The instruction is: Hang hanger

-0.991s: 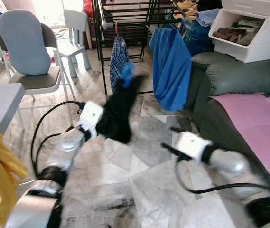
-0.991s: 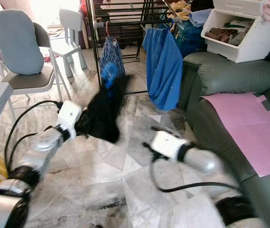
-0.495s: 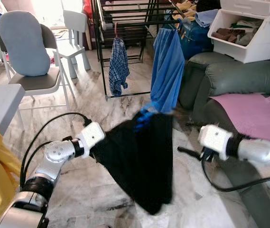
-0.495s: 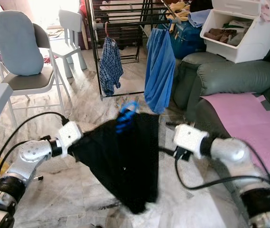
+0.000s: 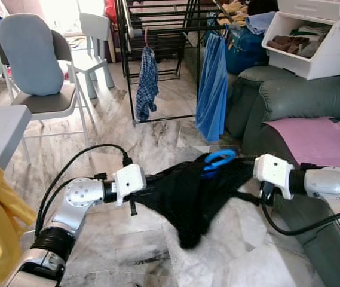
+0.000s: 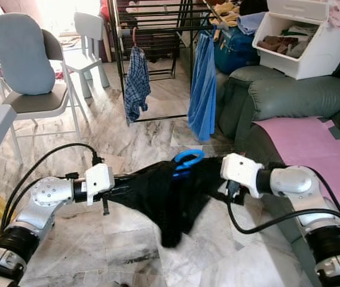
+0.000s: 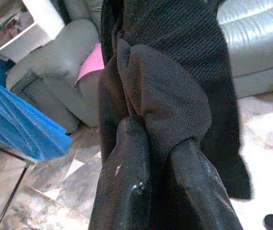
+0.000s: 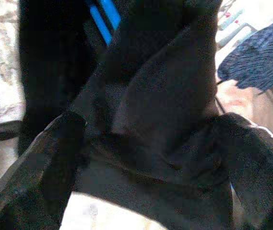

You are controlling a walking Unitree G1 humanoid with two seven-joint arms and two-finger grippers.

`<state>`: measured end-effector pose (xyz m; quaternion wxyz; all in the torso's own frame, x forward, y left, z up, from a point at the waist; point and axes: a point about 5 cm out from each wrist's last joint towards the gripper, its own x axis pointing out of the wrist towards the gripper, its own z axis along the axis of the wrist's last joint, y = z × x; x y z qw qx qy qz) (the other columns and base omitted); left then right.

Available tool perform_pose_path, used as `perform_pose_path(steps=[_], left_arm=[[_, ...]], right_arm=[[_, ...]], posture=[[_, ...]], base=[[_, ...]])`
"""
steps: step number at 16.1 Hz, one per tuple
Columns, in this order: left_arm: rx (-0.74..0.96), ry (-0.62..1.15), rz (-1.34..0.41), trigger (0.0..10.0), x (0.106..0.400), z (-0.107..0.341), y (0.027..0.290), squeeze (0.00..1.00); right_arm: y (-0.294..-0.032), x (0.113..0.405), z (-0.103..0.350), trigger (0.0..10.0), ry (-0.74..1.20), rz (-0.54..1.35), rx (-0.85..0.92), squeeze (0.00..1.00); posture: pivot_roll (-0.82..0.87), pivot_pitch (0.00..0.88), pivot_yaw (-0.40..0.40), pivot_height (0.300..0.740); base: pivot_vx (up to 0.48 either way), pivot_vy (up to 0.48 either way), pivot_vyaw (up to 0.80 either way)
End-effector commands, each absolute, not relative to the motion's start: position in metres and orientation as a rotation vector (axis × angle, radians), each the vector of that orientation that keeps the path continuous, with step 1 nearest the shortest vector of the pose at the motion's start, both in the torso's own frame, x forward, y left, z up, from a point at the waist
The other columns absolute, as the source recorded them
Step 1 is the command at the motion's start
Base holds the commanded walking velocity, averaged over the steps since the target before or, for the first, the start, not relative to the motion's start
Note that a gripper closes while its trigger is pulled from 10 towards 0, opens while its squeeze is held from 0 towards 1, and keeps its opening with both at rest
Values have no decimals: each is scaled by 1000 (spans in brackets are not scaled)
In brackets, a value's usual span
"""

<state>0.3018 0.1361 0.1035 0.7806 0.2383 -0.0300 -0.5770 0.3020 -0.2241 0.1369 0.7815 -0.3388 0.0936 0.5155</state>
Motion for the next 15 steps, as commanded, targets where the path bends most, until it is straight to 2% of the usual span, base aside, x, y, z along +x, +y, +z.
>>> perform_pose_path(steps=[1,4,5,6,15], left_arm=[[508,-130,-1268,0,302,116,133,0],[512,-123,-1322,0,296,115,132,0],[515,-115,-1328,0,295,113,133,0],[519,-109,-1333,0,294,112,134,0],[504,-142,-1328,0,295,123,134,0]], right_arm=[[-227,302,134,10000,235,1140,-721,0],[-231,303,131,10000,252,1146,-783,0],[-231,304,133,7647,249,1146,-777,0],[-232,305,133,0,250,1144,-781,0],[-245,297,107,0,388,1170,-690,0]], posture=[[-91,0,-4,740],[-89,0,-1,740],[-90,0,-1,740],[-90,0,-1,740],[-80,0,-6,740]], base=[[0,0,0],[0,0,0],[0,0,0],[0,0,0],[0,0,0]])
